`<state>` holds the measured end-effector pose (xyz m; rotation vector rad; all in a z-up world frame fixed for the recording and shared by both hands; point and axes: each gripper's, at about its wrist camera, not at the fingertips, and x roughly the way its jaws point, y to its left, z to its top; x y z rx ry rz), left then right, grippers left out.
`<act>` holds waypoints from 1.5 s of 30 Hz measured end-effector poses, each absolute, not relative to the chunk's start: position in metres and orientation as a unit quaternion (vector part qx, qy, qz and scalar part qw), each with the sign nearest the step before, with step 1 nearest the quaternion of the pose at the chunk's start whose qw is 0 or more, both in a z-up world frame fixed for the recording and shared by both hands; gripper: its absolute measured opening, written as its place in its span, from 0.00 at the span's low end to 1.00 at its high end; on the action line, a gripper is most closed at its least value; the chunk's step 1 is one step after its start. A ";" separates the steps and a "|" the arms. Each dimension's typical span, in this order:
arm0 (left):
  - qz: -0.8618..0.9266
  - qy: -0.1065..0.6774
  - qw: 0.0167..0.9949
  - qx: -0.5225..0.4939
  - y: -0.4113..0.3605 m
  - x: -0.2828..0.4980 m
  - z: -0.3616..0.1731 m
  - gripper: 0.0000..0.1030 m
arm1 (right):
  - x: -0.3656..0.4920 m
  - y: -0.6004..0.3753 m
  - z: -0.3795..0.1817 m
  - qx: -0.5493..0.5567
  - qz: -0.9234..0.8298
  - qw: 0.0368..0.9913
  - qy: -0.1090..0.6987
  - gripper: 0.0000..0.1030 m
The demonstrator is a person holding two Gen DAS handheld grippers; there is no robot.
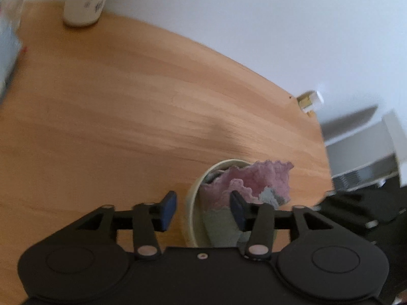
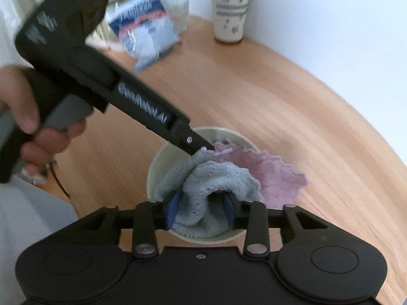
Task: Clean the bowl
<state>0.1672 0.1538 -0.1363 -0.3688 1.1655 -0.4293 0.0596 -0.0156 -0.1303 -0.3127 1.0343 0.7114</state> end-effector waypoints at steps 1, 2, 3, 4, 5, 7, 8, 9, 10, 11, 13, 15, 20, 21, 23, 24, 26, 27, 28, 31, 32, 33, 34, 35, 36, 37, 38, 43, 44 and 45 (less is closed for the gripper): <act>-0.202 0.537 0.805 -0.151 0.153 0.166 -0.132 0.59 | 0.056 -0.022 -0.123 -0.137 0.332 0.803 0.476 0.48; -0.204 0.531 0.813 -0.129 0.153 0.164 -0.129 0.63 | 0.053 -0.029 -0.117 -0.132 0.327 0.812 0.465 0.50; -0.205 0.526 0.818 -0.113 0.151 0.163 -0.126 0.66 | 0.050 -0.035 -0.112 -0.129 0.319 0.823 0.452 0.54; -0.208 0.521 0.822 -0.097 0.150 0.161 -0.123 0.66 | 0.048 -0.040 -0.107 -0.126 0.308 0.835 0.439 0.59; -0.213 0.515 0.826 -0.082 0.151 0.159 -0.121 0.66 | 0.050 -0.043 -0.105 -0.124 0.299 0.842 0.432 0.62; -0.214 0.514 0.828 -0.070 0.154 0.157 -0.119 0.66 | 0.052 -0.058 -0.104 -0.103 0.265 0.863 0.417 0.73; -0.214 0.514 0.828 -0.062 0.155 0.156 -0.118 0.66 | 0.053 -0.064 -0.103 -0.092 0.256 0.869 0.413 0.73; -0.213 0.515 0.828 -0.058 0.155 0.156 -0.118 0.66 | 0.057 -0.069 -0.106 -0.078 0.256 0.869 0.416 0.73; -0.212 0.514 0.829 -0.058 0.155 0.156 -0.119 0.66 | 0.062 -0.073 -0.111 -0.065 0.255 0.869 0.419 0.73; -0.210 0.515 0.830 -0.055 0.156 0.155 -0.119 0.66 | 0.064 -0.073 -0.115 -0.060 0.253 0.870 0.420 0.73; -0.208 0.514 0.830 -0.051 0.158 0.153 -0.119 0.66 | 0.071 -0.069 -0.119 -0.061 0.260 0.872 0.411 0.72; -0.207 0.510 0.833 -0.053 0.157 0.152 -0.118 0.66 | 0.076 -0.060 -0.119 -0.062 0.272 0.867 0.413 0.62; -0.192 0.499 0.843 -0.065 0.156 0.149 -0.115 0.62 | 0.087 -0.049 -0.122 -0.075 0.310 0.844 0.431 0.16; -0.191 0.499 0.843 -0.067 0.155 0.148 -0.115 0.59 | 0.086 -0.046 -0.122 -0.079 0.313 0.842 0.431 0.14; -0.187 0.504 0.840 -0.071 0.154 0.147 -0.117 0.47 | 0.081 -0.043 -0.119 -0.081 0.331 0.837 0.428 0.14; -0.186 0.507 0.839 -0.074 0.153 0.146 -0.118 0.35 | 0.078 -0.039 -0.118 -0.081 0.348 0.828 0.432 0.14; -0.195 0.512 0.833 -0.075 0.151 0.144 -0.121 0.32 | 0.074 -0.032 -0.119 -0.093 0.373 0.812 0.440 0.14; -0.198 0.513 0.832 -0.074 0.150 0.144 -0.122 0.31 | 0.074 -0.030 -0.120 -0.102 0.380 0.806 0.443 0.16; -0.201 0.513 0.832 -0.068 0.149 0.144 -0.123 0.31 | 0.075 -0.025 -0.122 -0.113 0.389 0.796 0.450 0.16; -0.213 0.512 0.830 -0.064 0.148 0.146 -0.122 0.27 | 0.077 -0.012 -0.125 -0.167 0.401 0.779 0.452 0.37; -0.217 0.512 0.829 -0.064 0.148 0.146 -0.121 0.26 | 0.075 -0.008 -0.124 -0.191 0.403 0.776 0.447 0.42; -0.220 0.512 0.828 -0.064 0.148 0.147 -0.121 0.25 | 0.073 -0.004 -0.123 -0.215 0.405 0.772 0.442 0.49; -0.223 0.511 0.828 -0.062 0.147 0.147 -0.120 0.25 | 0.071 0.000 -0.121 -0.243 0.402 0.769 0.433 0.55; -0.227 0.511 0.827 -0.057 0.146 0.149 -0.120 0.25 | 0.070 0.002 -0.121 -0.260 0.400 0.768 0.428 0.58; -0.232 0.512 0.825 -0.054 0.146 0.150 -0.121 0.21 | 0.069 0.003 -0.121 -0.272 0.400 0.764 0.426 0.63; -0.236 0.513 0.824 -0.053 0.146 0.150 -0.122 0.20 | 0.070 0.004 -0.122 -0.281 0.402 0.759 0.428 0.64; -0.241 0.514 0.822 -0.051 0.146 0.151 -0.123 0.19 | 0.071 0.006 -0.124 -0.286 0.405 0.752 0.434 0.64; -0.259 0.522 0.811 -0.059 0.148 0.154 -0.127 0.19 | 0.075 0.024 -0.138 -0.325 0.426 0.718 0.445 0.58; -0.263 0.524 0.808 -0.058 0.148 0.156 -0.128 0.18 | 0.077 0.026 -0.140 -0.329 0.428 0.713 0.448 0.55; -0.263 0.526 0.807 -0.054 0.148 0.156 -0.129 0.15 | 0.080 0.028 -0.142 -0.328 0.431 0.706 0.456 0.50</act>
